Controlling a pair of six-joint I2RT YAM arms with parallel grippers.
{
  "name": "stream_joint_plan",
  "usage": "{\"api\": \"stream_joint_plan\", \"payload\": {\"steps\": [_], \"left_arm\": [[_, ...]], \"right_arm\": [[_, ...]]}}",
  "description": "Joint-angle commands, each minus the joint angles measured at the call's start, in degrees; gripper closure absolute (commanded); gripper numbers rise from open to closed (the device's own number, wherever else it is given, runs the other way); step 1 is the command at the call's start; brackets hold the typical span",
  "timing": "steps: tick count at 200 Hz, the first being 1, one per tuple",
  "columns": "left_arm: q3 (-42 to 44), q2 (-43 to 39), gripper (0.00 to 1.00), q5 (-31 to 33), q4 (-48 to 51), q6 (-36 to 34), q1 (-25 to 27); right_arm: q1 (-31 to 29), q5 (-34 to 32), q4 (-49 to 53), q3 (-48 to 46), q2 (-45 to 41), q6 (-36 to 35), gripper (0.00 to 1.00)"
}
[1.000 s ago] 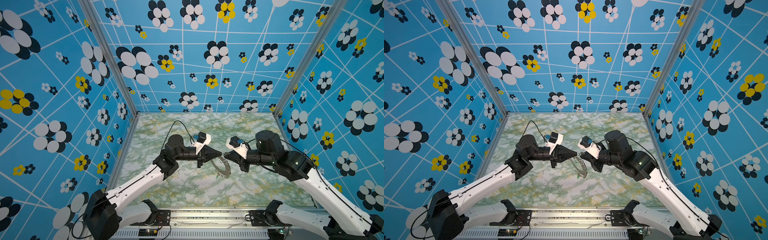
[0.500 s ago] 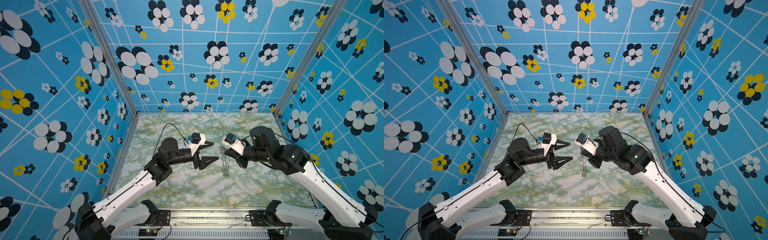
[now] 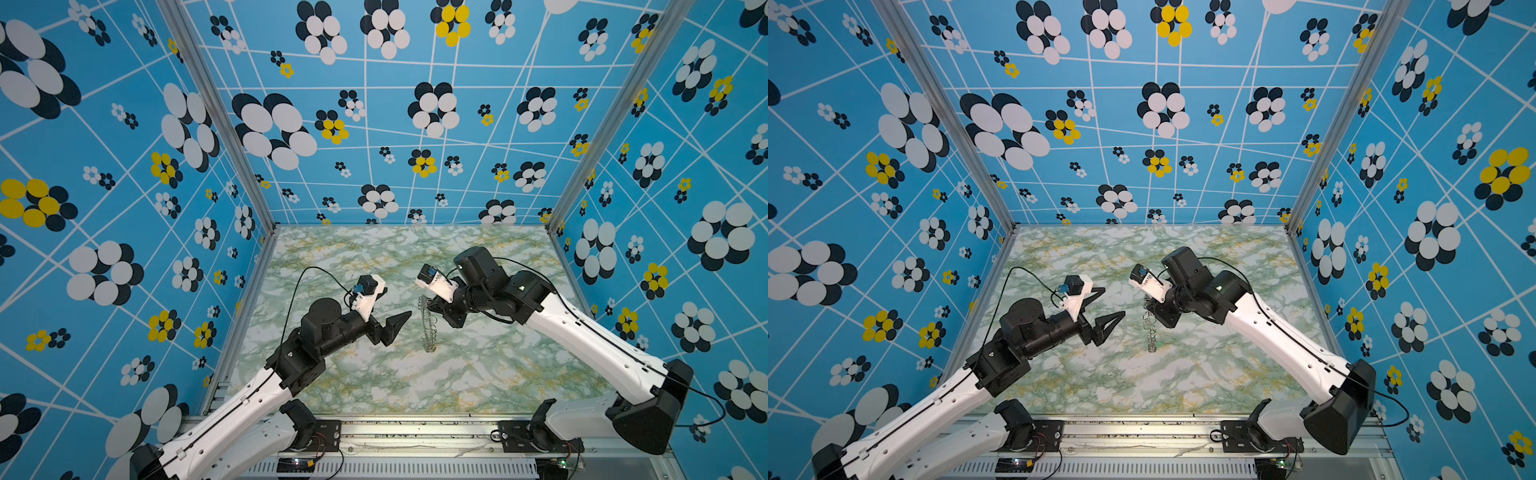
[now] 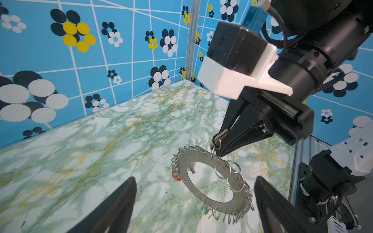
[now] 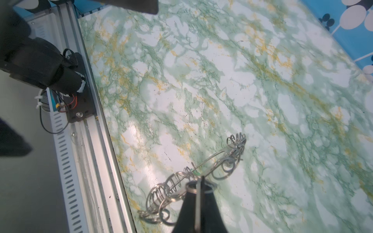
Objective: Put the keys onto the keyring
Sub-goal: 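Lower the ring plate with the right gripper and lay it on the table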
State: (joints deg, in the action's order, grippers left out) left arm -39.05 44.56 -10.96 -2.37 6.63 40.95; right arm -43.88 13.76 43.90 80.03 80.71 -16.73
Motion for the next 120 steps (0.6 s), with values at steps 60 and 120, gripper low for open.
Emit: {"api": "stream_joint_plan", "payload": {"steps": [60, 120], "left_arm": [[1.0, -4.6, 0.07, 5.3, 6.1, 0.0, -0.6], [0.5, -4.3, 0.06, 5.0, 6.8, 0.0, -0.8]], "right_arm": [[-0.8, 3.5, -14.8, 1.6, 8.2, 6.7, 1.00], [6.5, 7.4, -10.1, -11.5, 8.9, 13.3, 1.00]]}}
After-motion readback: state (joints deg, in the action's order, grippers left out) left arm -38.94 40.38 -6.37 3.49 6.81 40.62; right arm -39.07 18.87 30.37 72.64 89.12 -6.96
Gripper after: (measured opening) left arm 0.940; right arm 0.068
